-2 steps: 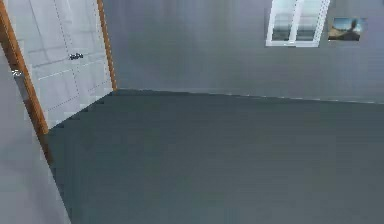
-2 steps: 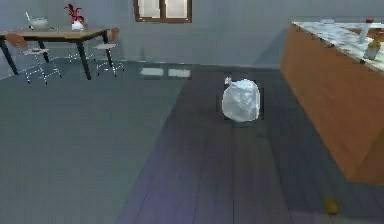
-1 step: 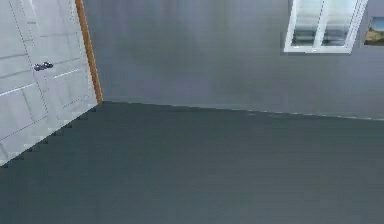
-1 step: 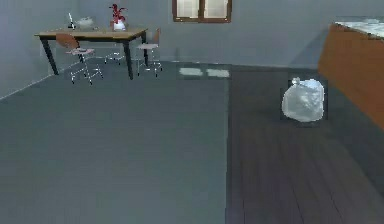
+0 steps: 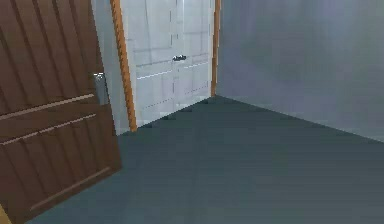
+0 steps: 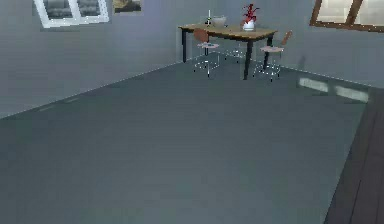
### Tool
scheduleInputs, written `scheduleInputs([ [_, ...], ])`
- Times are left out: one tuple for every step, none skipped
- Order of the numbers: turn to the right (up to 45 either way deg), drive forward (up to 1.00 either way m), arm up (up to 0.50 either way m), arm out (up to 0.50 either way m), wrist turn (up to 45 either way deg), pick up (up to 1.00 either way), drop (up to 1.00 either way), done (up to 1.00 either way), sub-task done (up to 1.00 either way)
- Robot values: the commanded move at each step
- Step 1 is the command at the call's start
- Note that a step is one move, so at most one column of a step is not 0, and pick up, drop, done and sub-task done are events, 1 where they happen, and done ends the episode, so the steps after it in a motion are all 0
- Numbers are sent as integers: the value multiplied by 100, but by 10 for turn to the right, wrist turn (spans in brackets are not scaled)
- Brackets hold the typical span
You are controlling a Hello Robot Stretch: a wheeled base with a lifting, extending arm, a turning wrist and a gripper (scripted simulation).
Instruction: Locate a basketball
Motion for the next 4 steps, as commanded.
scheduleInputs([
  [0,70,0,0,0,0,0,0,0],
  [-270,0,0,0,0,0,0,0,0],
  [0,60,0,0,0,0,0,0,0],
  [-450,0,0,0,0,0,0,0,0],
])
